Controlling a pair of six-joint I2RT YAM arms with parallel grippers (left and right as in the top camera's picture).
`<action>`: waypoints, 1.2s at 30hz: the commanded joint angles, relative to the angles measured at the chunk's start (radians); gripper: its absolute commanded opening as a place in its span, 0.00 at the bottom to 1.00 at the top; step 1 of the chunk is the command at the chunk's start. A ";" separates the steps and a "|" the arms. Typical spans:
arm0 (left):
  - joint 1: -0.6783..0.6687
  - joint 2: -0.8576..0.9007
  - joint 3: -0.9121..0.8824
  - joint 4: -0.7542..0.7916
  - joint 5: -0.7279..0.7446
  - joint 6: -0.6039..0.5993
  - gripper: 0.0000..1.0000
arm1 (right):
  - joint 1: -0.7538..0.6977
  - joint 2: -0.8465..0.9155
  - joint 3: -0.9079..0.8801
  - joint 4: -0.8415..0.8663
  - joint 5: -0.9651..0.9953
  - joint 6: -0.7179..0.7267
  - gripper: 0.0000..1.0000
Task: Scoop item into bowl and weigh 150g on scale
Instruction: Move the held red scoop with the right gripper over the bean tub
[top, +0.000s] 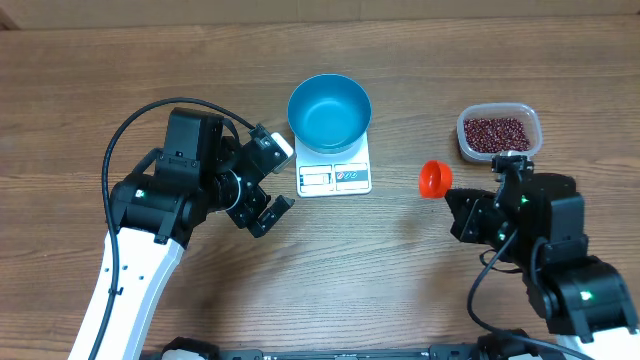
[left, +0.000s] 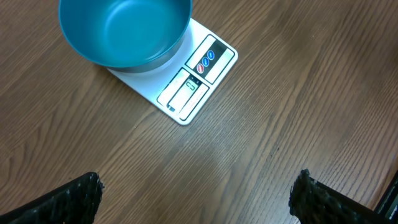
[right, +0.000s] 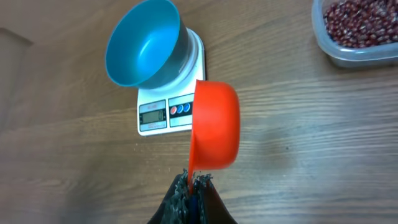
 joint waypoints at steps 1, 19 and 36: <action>0.005 0.003 0.029 0.002 -0.003 -0.007 1.00 | -0.005 -0.007 0.067 -0.043 0.049 -0.050 0.04; 0.005 0.003 0.028 0.001 -0.003 -0.019 1.00 | -0.005 0.089 0.285 -0.241 0.185 -0.101 0.04; 0.006 0.003 0.029 0.008 -0.059 -0.117 1.00 | -0.005 0.154 0.320 -0.261 0.185 -0.101 0.04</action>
